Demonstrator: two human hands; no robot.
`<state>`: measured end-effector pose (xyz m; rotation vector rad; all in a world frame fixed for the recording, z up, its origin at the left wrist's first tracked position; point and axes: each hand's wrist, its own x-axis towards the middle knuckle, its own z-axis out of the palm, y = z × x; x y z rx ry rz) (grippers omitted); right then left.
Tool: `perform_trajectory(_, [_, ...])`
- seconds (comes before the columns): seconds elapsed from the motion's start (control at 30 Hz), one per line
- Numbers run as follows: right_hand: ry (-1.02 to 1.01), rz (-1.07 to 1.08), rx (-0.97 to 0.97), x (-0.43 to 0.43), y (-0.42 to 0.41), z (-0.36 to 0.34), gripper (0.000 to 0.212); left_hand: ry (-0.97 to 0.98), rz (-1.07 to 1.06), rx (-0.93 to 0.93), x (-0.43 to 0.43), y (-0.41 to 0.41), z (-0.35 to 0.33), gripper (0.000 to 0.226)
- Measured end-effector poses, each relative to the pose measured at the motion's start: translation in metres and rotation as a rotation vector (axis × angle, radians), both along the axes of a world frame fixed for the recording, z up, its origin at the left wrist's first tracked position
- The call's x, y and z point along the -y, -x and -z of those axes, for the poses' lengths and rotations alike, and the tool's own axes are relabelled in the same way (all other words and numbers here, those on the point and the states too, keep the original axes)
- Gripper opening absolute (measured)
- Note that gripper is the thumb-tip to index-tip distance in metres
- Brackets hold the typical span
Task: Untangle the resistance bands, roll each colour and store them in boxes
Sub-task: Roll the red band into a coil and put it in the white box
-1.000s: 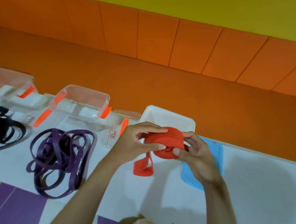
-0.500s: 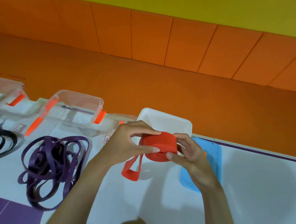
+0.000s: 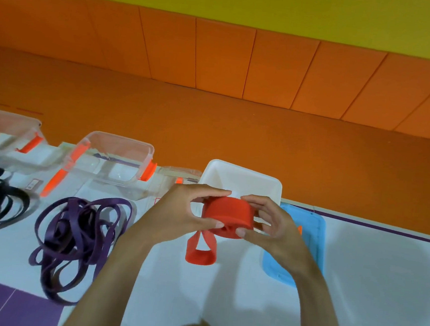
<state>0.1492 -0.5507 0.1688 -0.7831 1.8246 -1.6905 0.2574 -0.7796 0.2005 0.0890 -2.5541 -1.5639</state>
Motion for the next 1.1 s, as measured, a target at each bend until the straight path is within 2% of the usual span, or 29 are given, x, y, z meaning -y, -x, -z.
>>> perform_trajectory(0.23, [0.175, 0.13, 0.083, -0.008, 0.001, -0.001, 0.053, -0.115, -0.031, -0.033, -0.006, 0.003, -0.001, 0.06])
perform_trajectory(0.3, [0.129, 0.082, 0.078, -0.012, 0.0, 0.001, 0.054, -0.064, -0.012, -0.02, -0.004, 0.002, -0.005, 0.06])
perform_trajectory(0.43, [-0.062, 0.008, -0.061, -0.014, -0.001, 0.0, 0.058, 0.054, 0.041, -0.041, -0.007, 0.0, -0.011, 0.064])
perform_trajectory(0.57, [0.073, 0.102, -0.023, -0.013, -0.007, -0.003, 0.049, -0.022, 0.028, -0.072, -0.014, 0.0, -0.011, 0.063])
perform_trajectory(0.67, [0.16, 0.132, 0.05, -0.017, -0.01, -0.001, 0.048, -0.048, 0.02, -0.016, -0.01, 0.0, -0.012, 0.059])
perform_trajectory(0.73, [0.111, 0.082, 0.055, -0.021, -0.009, 0.0, 0.048, -0.017, 0.043, 0.004, -0.008, 0.0, -0.012, 0.055])
perform_trajectory(0.83, [-0.005, 0.003, -0.04, -0.025, -0.005, 0.0, 0.057, 0.021, 0.081, -0.018, -0.011, 0.0, -0.012, 0.05])
perform_trajectory(1.0, [0.106, 0.063, -0.013, -0.023, -0.004, -0.005, 0.054, -0.117, 0.033, -0.098, -0.019, -0.003, -0.009, 0.056])
perform_trajectory(1.1, [0.198, 0.055, 0.053, -0.016, -0.011, -0.003, 0.05, -0.181, 0.008, -0.065, -0.013, -0.007, -0.012, 0.052])
